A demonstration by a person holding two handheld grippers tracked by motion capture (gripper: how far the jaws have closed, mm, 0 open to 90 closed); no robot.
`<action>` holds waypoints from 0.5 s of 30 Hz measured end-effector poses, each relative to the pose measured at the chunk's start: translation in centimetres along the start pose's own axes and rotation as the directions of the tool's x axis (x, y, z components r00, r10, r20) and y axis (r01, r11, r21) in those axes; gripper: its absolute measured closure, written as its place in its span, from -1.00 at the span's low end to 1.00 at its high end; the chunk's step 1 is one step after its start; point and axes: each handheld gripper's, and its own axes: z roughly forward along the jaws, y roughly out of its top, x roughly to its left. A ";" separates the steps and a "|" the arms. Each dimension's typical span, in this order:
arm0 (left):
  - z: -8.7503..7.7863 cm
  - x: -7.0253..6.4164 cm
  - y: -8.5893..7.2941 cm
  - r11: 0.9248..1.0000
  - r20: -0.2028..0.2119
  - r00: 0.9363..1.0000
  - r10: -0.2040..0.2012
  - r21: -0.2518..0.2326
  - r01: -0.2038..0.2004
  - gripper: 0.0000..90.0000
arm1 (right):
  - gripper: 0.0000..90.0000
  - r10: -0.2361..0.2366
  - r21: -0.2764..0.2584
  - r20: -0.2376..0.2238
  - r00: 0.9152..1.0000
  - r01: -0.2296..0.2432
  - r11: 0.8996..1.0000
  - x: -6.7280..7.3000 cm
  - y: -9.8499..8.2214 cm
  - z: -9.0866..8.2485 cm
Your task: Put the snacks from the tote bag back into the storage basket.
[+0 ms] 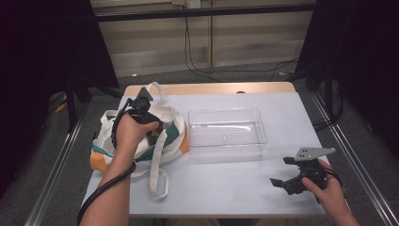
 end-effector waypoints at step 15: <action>-0.5 -0.6 0.5 0.998 -0.007 0.999 0.033 0.058 -0.033 -0.32 | -0.98 0.004 -0.004 0.005 1.000 -0.004 1.000 -0.1 -0.1 0.0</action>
